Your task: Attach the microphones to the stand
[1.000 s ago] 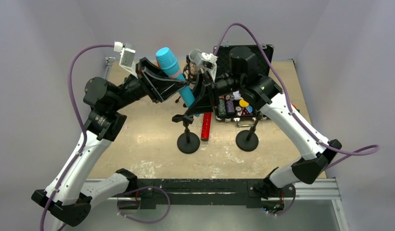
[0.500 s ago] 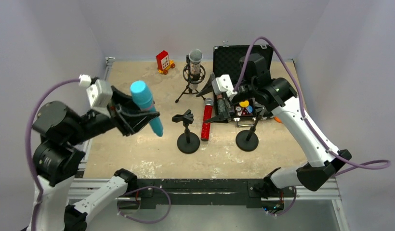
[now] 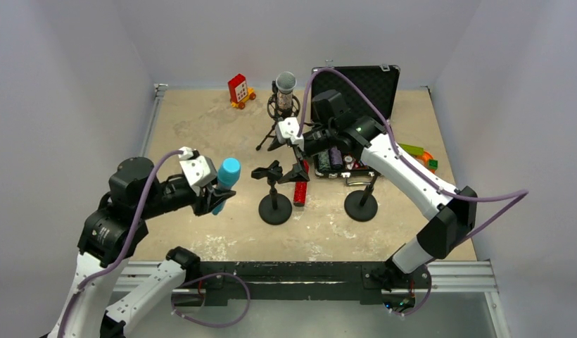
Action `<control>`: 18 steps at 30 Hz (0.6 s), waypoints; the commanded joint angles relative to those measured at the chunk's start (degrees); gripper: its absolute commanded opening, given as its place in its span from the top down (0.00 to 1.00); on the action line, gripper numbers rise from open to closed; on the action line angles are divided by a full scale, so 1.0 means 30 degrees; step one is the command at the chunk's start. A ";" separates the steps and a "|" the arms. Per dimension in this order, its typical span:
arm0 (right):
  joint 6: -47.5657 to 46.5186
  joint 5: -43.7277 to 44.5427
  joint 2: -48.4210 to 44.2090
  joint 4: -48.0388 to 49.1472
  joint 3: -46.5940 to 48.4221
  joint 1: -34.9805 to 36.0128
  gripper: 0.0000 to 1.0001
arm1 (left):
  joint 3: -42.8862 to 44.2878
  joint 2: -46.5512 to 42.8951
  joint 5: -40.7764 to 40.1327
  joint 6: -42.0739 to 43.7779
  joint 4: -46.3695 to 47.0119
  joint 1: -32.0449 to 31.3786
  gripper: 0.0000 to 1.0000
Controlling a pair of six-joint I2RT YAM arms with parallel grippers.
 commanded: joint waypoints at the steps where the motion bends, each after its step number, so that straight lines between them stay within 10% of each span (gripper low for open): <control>1: 0.1366 0.0800 0.0214 0.1984 -0.0093 0.0574 0.04 | -0.0887 -0.0112 0.0183 0.1717 0.2806 0.0078 1.00; 18: 0.2006 0.1126 -0.0011 0.2630 -0.1895 0.1001 0.22 | -0.1696 0.3006 0.1923 0.1064 0.7572 0.0082 1.00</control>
